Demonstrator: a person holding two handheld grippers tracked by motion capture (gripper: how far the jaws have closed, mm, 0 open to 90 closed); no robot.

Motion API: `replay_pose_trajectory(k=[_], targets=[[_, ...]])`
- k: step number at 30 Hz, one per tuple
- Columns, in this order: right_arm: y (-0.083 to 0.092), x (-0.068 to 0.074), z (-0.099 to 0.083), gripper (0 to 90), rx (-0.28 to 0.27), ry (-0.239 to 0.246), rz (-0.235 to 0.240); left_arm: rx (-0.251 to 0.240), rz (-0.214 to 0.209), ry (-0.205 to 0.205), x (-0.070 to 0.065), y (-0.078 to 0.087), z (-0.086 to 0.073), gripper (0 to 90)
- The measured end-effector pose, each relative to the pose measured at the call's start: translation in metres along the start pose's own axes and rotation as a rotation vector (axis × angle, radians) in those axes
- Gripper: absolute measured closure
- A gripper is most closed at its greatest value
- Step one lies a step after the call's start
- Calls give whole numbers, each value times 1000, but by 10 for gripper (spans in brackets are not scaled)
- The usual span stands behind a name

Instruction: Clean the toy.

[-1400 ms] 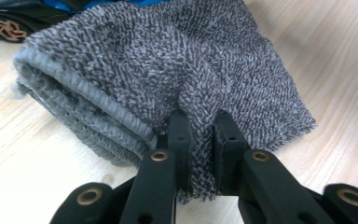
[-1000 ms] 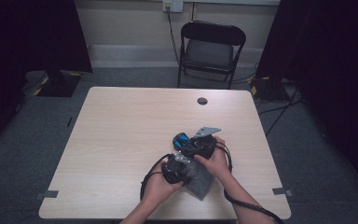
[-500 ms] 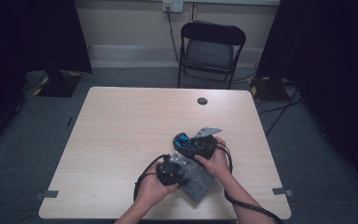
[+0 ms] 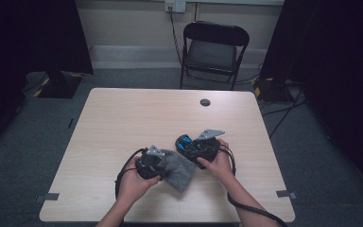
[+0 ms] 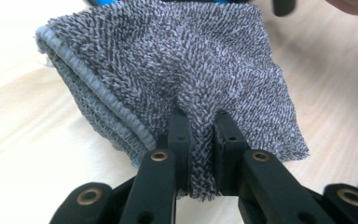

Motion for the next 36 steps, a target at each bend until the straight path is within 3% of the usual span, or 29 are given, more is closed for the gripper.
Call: replay_pose_trajectory(k=[8,12,13,24,29,36], targets=[[0,0,0,415,-1,-1,1,-37,54,62,28,11,-2,799],[0,0,0,415,-1,0,1,-47,81,93,40,12,-4,798],[0,0,0,415,-1,0,1,-61,87,117,43,11,-4,798],[0,0,0,415,-1,-2,3,-93,163,189,71,5,-2,798],[0,0,0,416,2,2,1,-68,184,196,74,-7,0,796],[0,0,0,416,1,2,1,-21,175,189,68,-23,3,793]])
Point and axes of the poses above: each handheld gripper's, and its own axes: y roughly backward along the jaws, z roughly out of its top, x roughly to its left, the point moved 4 cm from there along -y, roughly forward along the jaws, and after that the axes turned 5 degrees about -z, right-handed, at the moved point
